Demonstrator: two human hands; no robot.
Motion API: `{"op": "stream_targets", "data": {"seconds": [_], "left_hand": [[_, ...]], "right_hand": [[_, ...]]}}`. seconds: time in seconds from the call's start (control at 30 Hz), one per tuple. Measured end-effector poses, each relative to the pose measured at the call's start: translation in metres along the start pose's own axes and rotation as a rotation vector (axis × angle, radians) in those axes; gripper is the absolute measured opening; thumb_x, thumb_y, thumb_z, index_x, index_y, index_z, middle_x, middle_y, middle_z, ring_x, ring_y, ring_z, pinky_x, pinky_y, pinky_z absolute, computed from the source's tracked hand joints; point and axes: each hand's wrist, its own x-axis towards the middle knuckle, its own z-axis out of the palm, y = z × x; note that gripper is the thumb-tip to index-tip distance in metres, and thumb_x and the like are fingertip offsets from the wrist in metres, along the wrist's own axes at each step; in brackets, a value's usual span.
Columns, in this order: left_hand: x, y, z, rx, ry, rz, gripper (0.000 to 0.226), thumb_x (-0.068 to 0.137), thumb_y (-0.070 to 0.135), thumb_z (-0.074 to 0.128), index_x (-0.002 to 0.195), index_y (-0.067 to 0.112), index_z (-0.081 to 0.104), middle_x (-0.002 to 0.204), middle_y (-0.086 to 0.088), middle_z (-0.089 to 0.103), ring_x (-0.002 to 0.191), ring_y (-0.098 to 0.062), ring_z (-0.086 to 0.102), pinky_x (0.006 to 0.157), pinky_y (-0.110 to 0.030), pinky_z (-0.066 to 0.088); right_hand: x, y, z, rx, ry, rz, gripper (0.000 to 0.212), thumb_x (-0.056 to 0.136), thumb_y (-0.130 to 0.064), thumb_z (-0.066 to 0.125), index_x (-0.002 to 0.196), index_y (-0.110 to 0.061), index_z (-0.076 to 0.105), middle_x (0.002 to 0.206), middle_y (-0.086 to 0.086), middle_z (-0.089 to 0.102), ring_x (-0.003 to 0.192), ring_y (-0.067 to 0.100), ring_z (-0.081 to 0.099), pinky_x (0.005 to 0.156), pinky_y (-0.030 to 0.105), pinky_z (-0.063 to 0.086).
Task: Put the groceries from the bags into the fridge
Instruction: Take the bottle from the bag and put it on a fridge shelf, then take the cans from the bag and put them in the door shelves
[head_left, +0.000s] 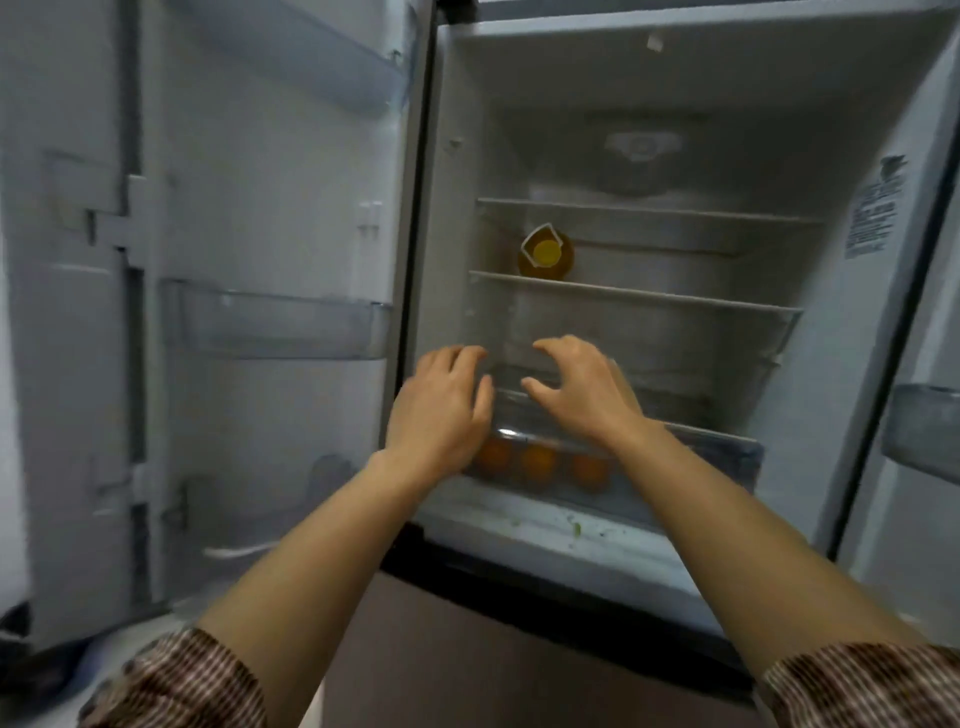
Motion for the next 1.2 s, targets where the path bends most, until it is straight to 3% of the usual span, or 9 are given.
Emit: {"op": "stream_targets", "data": {"seconds": [0.2,0.37,0.47,0.6,0.83,0.93,1.2], "left_hand": [[-0.096,-0.042,-0.103,0.331,-0.106,-0.07,0.051,0.084,0.035,0.031,0.116,0.009,0.061,0.116,-0.013,0.062,0.107,-0.034,0.057,0.078,-0.044,0.051],[-0.159,-0.089,-0.196,0.551,-0.167,-0.23,0.057,0.081,0.038,0.024,0.117,0.011,0.06,0.118,-0.013,0.061,0.109,-0.035,0.055,0.08,-0.044,0.049],[-0.197,-0.121,-0.249,0.603,-0.1,-0.327,0.05,0.086,0.033,0.028,0.118,0.011,0.06,0.118,-0.012,0.06,0.108,-0.034,0.054,0.08,-0.044,0.047],[-0.251,-0.166,-0.328,0.619,-0.008,-0.554,0.037,0.096,0.024,0.039,0.131,0.014,0.049,0.133,-0.009,0.051,0.121,-0.026,0.044,0.093,-0.042,0.037],[-0.365,-0.256,-0.499,0.767,-0.035,-0.745,0.039,0.096,0.026,0.039,0.131,0.013,0.049,0.136,-0.008,0.049,0.123,-0.026,0.043,0.097,-0.042,0.039],[-0.42,-0.292,-0.571,0.849,-0.132,-0.854,0.041,0.096,0.031,0.039,0.133,0.014,0.046,0.138,-0.008,0.047,0.123,-0.027,0.043,0.096,-0.042,0.039],[-0.53,-0.381,-0.712,0.969,-0.214,-1.025,0.047,0.096,0.038,0.036,0.137,0.015,0.041,0.139,-0.007,0.042,0.124,-0.027,0.038,0.094,-0.042,0.041]], "right_hand": [[-0.056,-0.093,0.01,0.065,-0.077,-0.215,0.05,0.092,-0.04,0.054,0.136,-0.016,0.048,0.132,0.005,0.053,0.122,0.026,0.047,0.095,0.041,0.039],[-0.086,-0.199,0.02,0.164,-0.137,-0.388,0.052,0.091,-0.043,0.055,0.135,-0.016,0.049,0.129,0.007,0.053,0.121,0.026,0.047,0.093,0.041,0.039],[-0.099,-0.272,0.024,0.198,-0.161,-0.511,0.053,0.09,-0.044,0.056,0.135,-0.017,0.049,0.13,0.006,0.053,0.122,0.027,0.046,0.094,0.042,0.038],[-0.12,-0.377,0.033,0.225,-0.185,-0.643,0.054,0.091,-0.045,0.052,0.138,-0.018,0.045,0.135,0.004,0.051,0.124,0.026,0.045,0.096,0.042,0.037],[-0.178,-0.593,0.053,0.404,-0.295,-0.711,0.055,0.093,-0.045,0.05,0.14,-0.018,0.043,0.138,0.004,0.048,0.127,0.024,0.042,0.1,0.044,0.035],[-0.205,-0.689,0.058,0.497,-0.34,-0.697,0.054,0.094,-0.043,0.049,0.141,-0.018,0.041,0.141,0.004,0.047,0.129,0.023,0.042,0.103,0.043,0.034],[-0.259,-0.896,0.084,0.499,-0.462,-0.753,0.058,0.093,-0.046,0.048,0.142,-0.017,0.037,0.144,0.005,0.04,0.13,0.026,0.038,0.103,0.048,0.033]]}}
